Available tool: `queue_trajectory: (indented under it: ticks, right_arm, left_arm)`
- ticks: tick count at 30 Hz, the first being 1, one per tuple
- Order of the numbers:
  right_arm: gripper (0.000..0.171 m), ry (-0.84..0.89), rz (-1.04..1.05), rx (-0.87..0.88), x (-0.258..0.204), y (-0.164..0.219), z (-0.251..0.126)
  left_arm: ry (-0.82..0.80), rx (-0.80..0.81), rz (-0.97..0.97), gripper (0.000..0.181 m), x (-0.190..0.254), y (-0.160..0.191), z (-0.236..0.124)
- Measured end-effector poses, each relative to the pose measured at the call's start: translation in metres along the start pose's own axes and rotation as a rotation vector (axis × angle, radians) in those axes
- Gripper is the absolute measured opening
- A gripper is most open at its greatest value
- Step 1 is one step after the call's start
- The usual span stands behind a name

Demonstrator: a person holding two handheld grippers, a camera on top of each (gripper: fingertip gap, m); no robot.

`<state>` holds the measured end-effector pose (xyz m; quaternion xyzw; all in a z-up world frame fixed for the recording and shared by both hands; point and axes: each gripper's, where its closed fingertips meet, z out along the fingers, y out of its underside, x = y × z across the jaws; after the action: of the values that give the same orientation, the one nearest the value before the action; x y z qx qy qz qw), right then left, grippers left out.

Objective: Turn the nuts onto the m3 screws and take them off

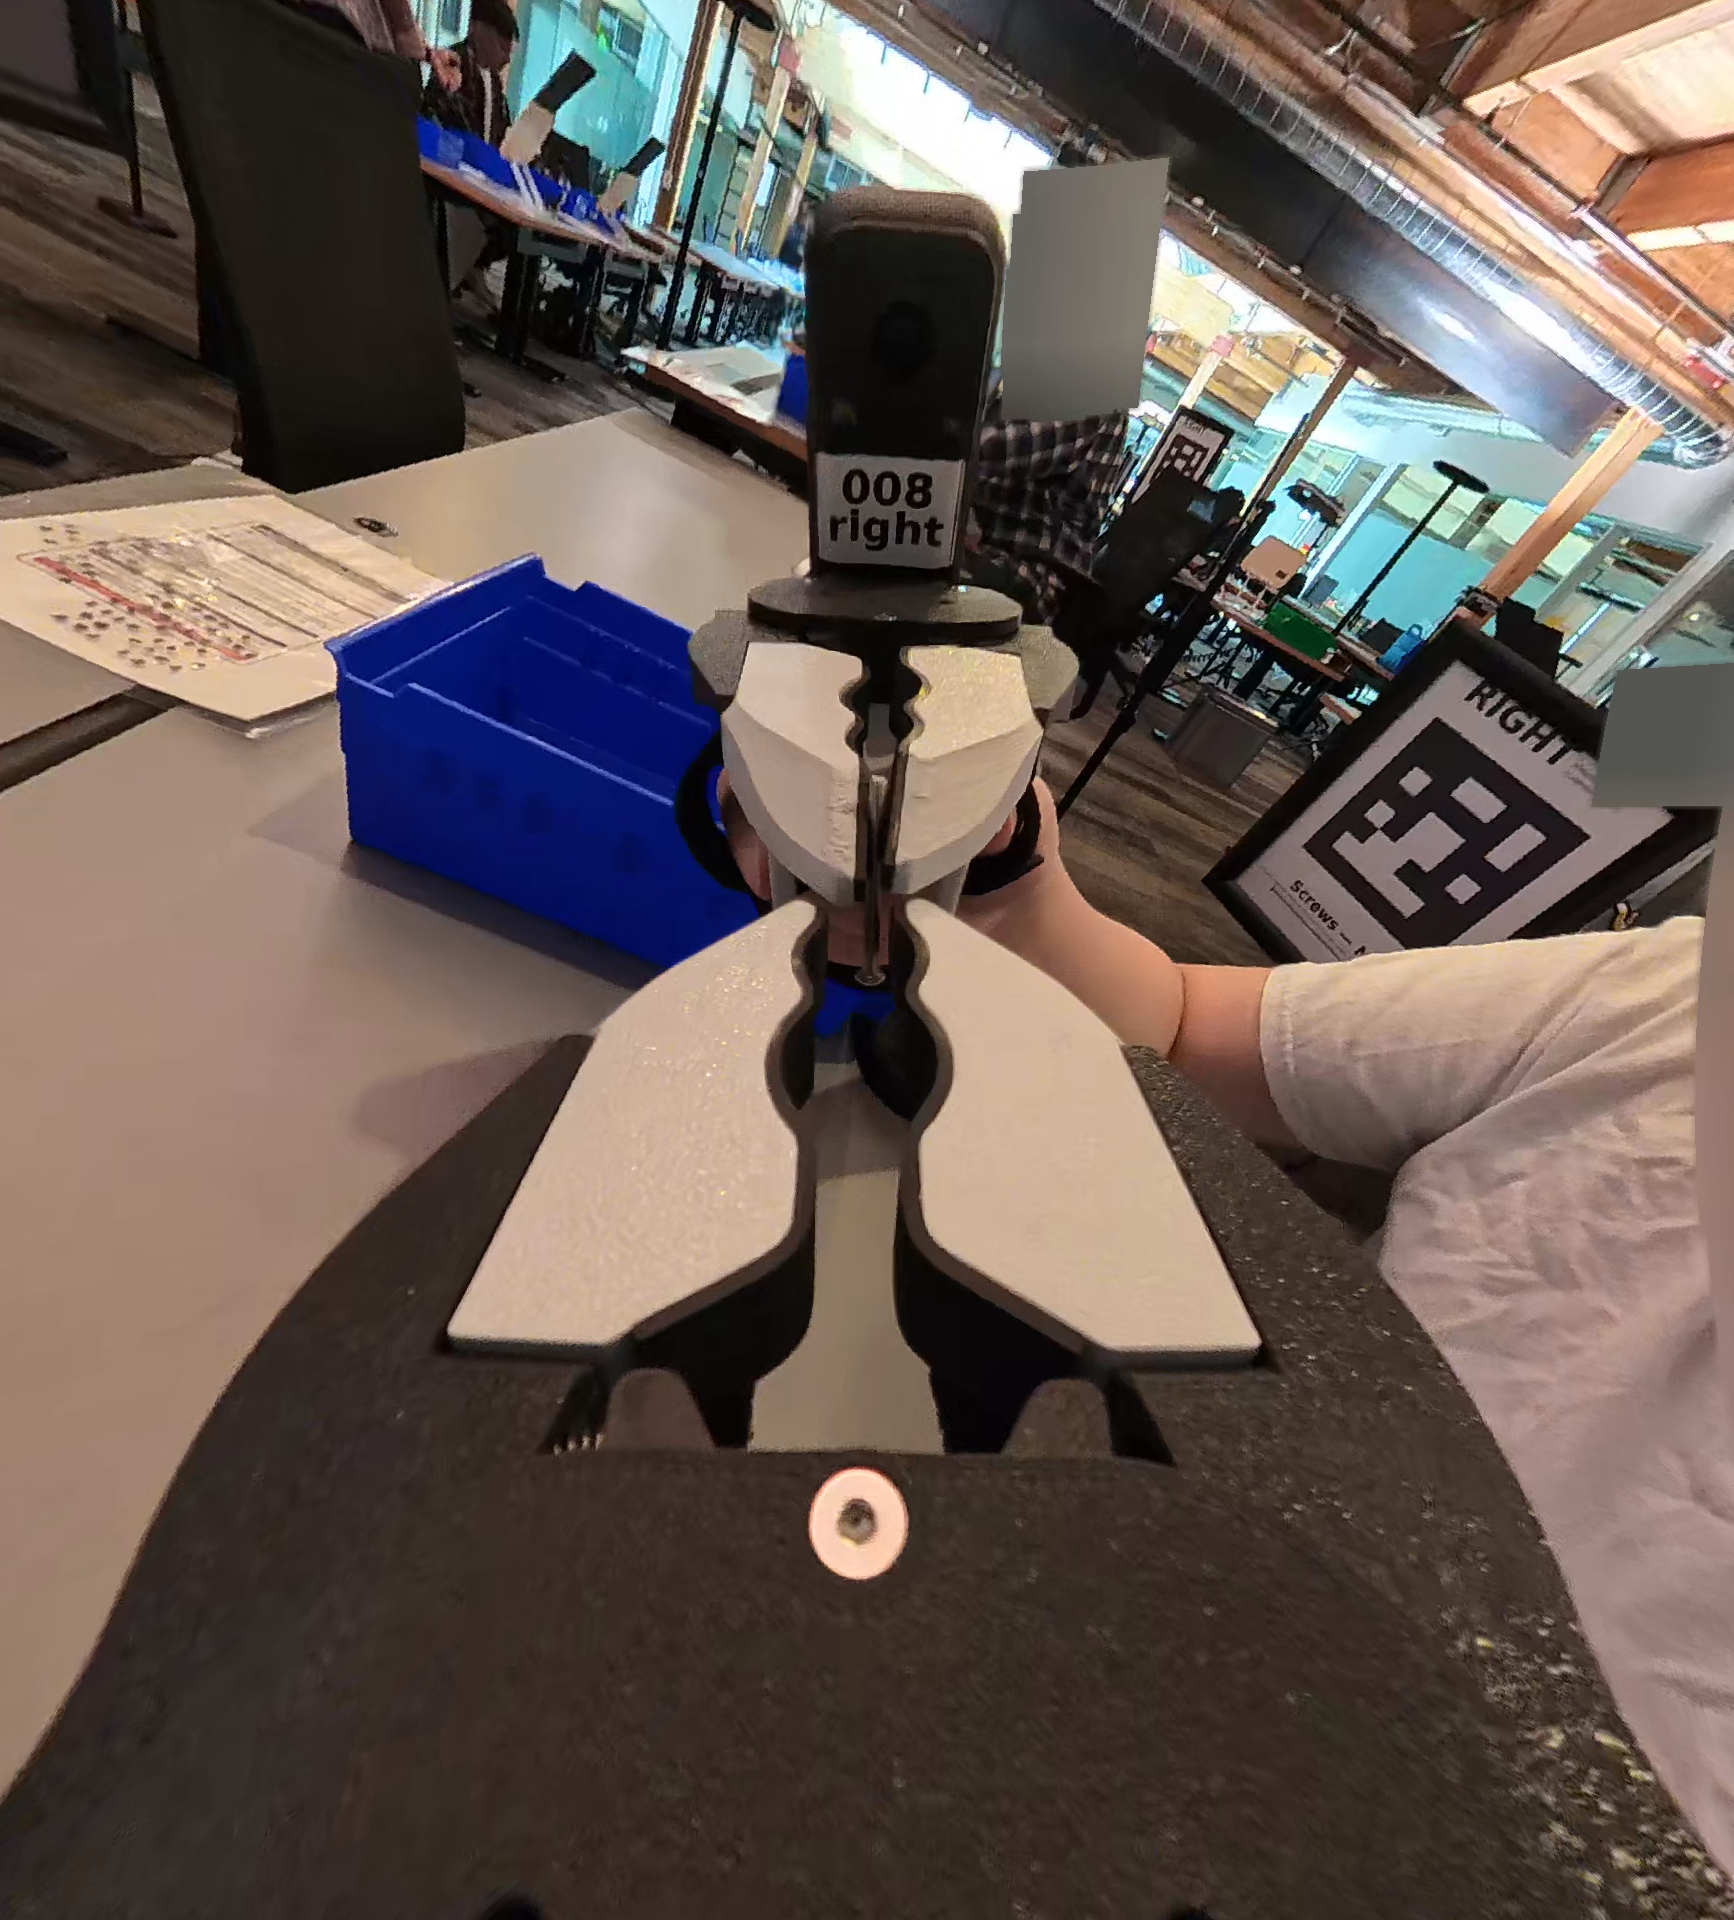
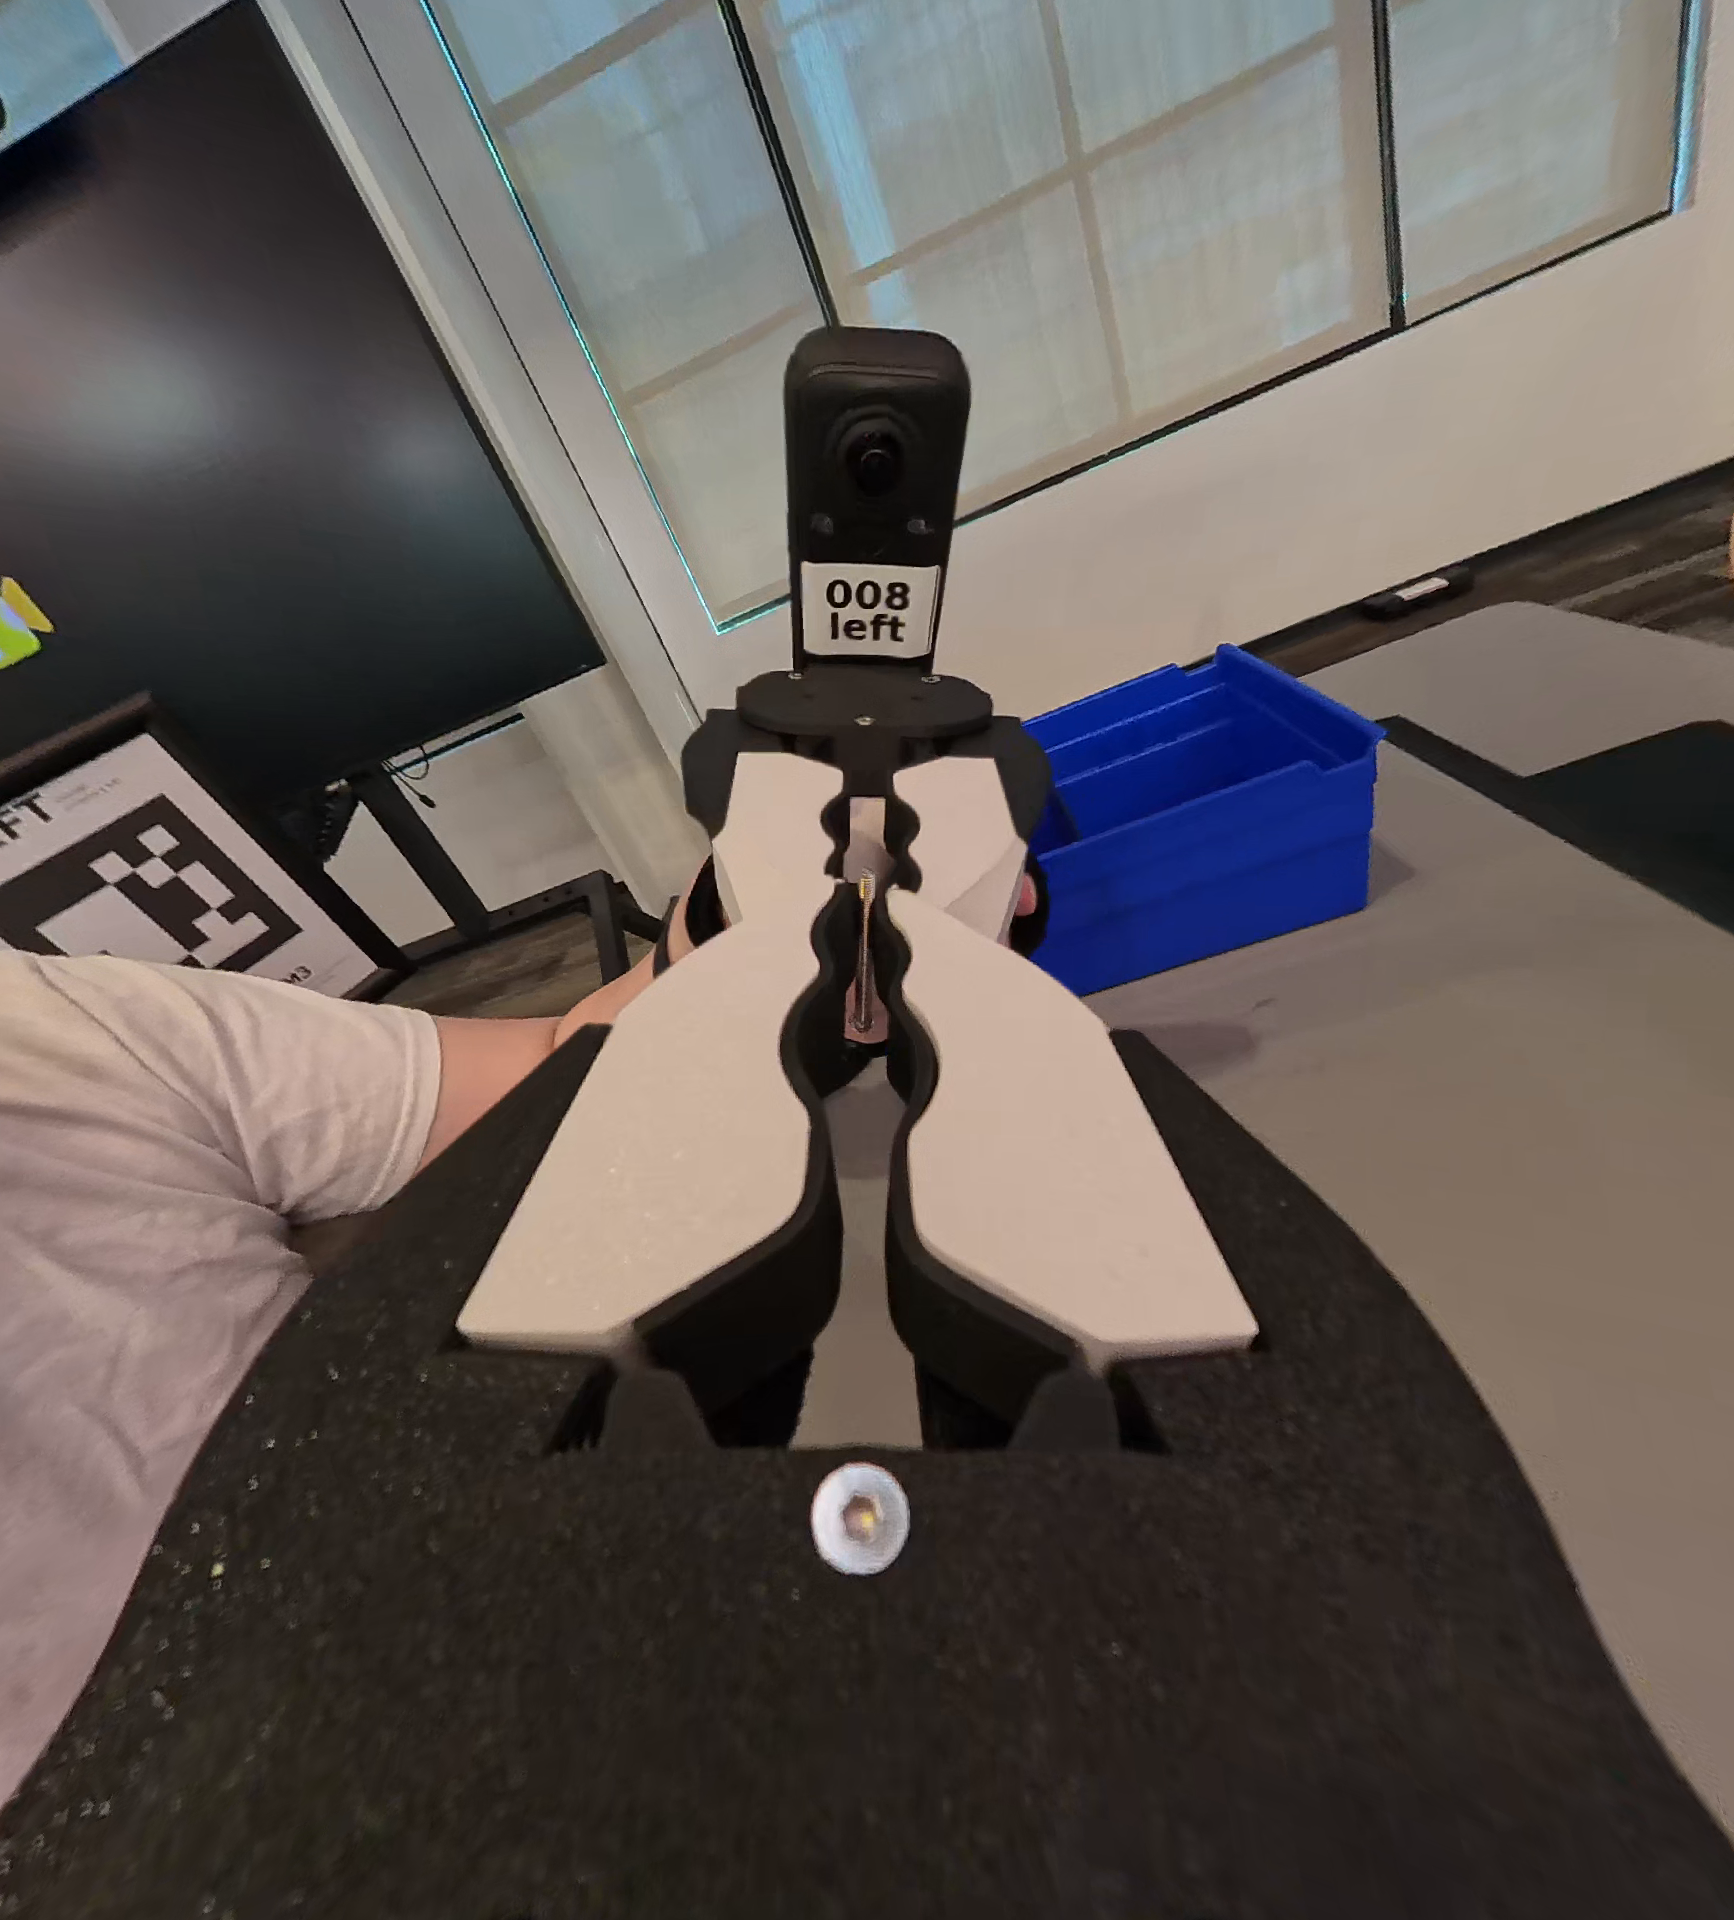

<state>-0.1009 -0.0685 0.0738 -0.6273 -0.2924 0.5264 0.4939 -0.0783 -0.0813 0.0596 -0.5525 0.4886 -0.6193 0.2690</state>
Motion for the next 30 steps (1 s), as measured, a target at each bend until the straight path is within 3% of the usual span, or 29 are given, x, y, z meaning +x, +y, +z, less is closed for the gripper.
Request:
queue_trajectory:
  ticks: [30]
  right_arm:
    - [0.002,-0.011,0.166,-0.055,0.023,0.019,-0.003]
  left_arm:
    - [0.019,-0.053,-0.157,0.003,-0.019,0.019,0.007]
